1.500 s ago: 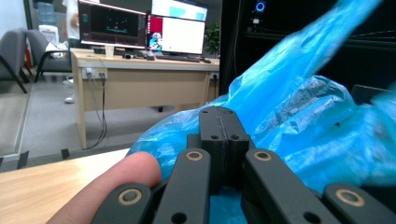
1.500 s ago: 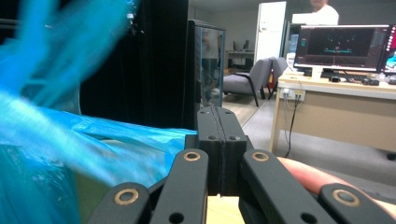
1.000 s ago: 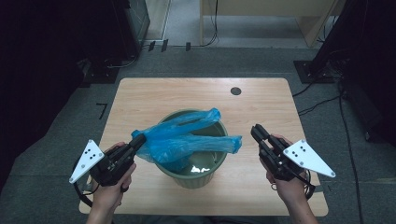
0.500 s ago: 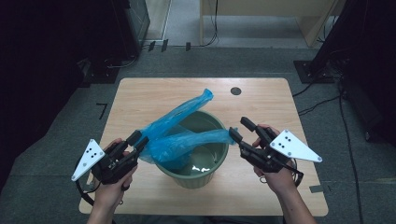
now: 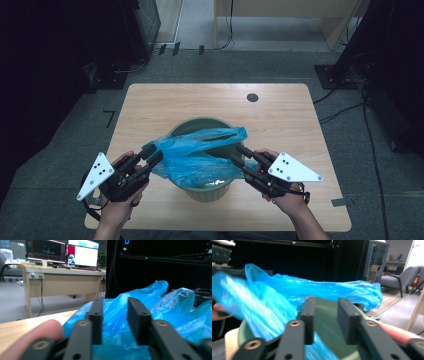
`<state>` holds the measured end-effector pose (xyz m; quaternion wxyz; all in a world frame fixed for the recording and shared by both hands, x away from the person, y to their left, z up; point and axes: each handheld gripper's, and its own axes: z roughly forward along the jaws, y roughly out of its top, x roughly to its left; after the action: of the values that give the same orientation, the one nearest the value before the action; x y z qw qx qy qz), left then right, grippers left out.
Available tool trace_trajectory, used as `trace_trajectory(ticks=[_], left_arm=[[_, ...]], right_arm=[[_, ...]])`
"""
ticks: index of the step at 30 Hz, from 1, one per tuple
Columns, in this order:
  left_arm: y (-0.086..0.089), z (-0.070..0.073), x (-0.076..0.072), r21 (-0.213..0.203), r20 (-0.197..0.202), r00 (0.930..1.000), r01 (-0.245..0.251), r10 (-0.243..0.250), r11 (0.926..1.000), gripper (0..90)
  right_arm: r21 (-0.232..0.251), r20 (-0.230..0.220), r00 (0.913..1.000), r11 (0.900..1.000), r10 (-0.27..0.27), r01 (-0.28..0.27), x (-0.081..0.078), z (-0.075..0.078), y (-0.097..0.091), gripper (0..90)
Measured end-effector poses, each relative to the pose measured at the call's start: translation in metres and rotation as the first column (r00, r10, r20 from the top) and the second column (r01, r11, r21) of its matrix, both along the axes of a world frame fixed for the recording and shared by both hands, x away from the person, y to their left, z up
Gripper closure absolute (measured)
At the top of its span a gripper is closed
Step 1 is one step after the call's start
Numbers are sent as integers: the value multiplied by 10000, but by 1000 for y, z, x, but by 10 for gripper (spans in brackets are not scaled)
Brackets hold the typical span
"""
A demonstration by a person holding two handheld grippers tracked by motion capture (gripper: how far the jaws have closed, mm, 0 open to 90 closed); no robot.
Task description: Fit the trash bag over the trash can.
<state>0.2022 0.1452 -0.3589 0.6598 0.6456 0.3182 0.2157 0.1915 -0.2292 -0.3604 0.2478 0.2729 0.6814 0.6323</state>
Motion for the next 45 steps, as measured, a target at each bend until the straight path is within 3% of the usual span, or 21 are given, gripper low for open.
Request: trace_trajectory(ticks=[3, 6, 10, 17, 21, 26, 29, 31, 36, 40, 42, 45], left_arm=[[0, -4, -3, 153, -71, 9999, 76, -75, 9999, 767], [0, -10, -8, 61, 10, 9989, 458, -458, 9989, 776], [0, -19, -15, 270, 407, 9942, 982, -993, 9948, 726], [7, -28, -13, 554, 497, 9883, 1411, -1439, 9884, 541], [9, -29, -12, 527, 555, 9867, 1497, -1526, 9873, 458], [7, -33, -13, 707, 615, 9834, 1664, -1708, 9835, 373], [3, -34, -14, 826, 706, 9835, 1606, -1665, 9836, 360], [-1, -35, -15, 883, 786, 9842, 1518, -1588, 9845, 361], [-11, -32, -21, 936, 1179, 9839, 1238, -1345, 9879, 418], [-23, -32, -24, 1222, 1418, 9860, 702, -875, 9900, 476], [-28, -33, -26, 1351, 1565, 9855, 450, -661, 9898, 499], [-32, -32, -28, 1285, 1678, 9857, -55, -163, 9917, 542]], right_arm=[[-320, 51, 10000, 9995, -19, 21, -5, -6, -1, 809], [-363, 68, 9998, 9992, 198, -195, -10, -11, -5, 833], [-455, 56, 9998, 9987, 211, -208, -15, -19, -10, 881], [-659, -179, 9998, 9977, 119, -131, -16, -33, -24, 897], [-372, -186, 9971, 9965, 741, -747, -16, -35, -28, 767], [234, -124, 9831, 9830, 1827, -1824, -21, -33, -26, 578], [459, -295, 9769, 9766, 2114, -2100, -23, -32, -20, 518], [364, -382, 9706, 9710, 2375, -2362, -25, -33, -14, 503], [306, -465, 9440, 9450, 3267, -3255, -31, -28, -5, 461], [481, -721, 9306, 9332, 3588, -3561, -31, -26, -3, 409], [766, -1009, 9195, 9245, 3798, -3734, -29, -26, -1, 393], [929, -1147, 9095, 9158, 3996, -3907, -29, -27, 2, 399]])
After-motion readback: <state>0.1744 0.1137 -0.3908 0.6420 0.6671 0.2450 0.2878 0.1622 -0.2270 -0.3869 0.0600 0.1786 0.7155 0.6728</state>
